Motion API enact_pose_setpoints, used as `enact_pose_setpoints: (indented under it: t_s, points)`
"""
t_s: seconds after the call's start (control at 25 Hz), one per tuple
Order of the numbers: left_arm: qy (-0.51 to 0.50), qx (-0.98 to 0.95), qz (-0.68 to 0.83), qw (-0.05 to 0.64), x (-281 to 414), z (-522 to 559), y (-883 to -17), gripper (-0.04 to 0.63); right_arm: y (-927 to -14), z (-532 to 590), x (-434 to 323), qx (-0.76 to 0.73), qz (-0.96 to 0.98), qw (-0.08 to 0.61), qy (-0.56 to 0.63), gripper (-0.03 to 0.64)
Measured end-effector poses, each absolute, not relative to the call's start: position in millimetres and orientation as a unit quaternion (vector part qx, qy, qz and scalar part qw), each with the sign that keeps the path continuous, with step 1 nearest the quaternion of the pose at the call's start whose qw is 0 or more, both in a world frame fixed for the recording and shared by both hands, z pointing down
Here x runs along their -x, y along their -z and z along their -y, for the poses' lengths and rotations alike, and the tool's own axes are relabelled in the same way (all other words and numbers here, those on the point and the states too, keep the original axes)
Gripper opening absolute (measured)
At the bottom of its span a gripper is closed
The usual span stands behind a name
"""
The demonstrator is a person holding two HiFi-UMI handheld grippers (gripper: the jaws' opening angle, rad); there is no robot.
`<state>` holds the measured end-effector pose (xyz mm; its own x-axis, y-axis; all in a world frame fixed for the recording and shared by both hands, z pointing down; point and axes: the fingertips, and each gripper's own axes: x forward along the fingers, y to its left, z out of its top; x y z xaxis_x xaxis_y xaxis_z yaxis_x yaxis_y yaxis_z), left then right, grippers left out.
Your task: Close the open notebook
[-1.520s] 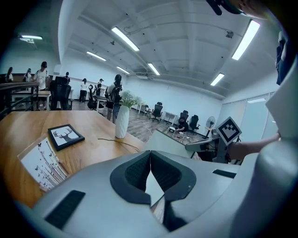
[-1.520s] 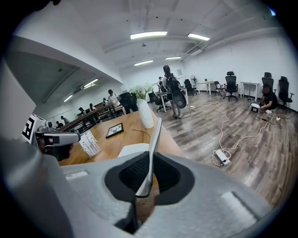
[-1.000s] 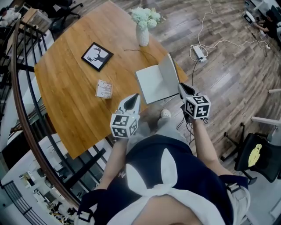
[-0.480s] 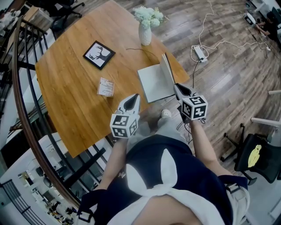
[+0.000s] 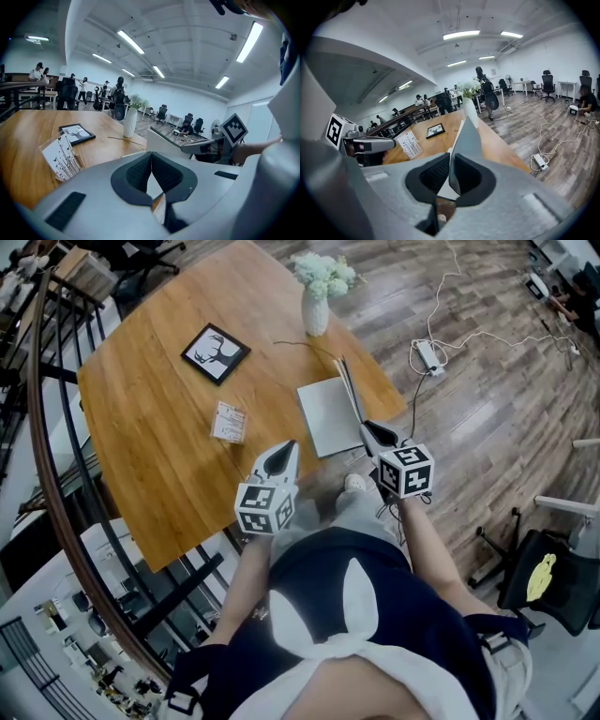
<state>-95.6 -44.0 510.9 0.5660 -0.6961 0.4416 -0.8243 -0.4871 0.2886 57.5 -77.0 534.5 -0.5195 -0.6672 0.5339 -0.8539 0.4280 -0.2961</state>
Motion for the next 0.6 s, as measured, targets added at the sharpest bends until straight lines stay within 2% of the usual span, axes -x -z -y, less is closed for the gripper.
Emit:
enact_pose_setpoints:
  t_s: [0.6]
  points:
    - [-0.131, -0.843, 0.461, 0.243, 105.7, 39.0, -513.8, 0.018, -544.4, 70.9, -24.9, -0.419, 0.845, 0.184, -0.276, 0.034]
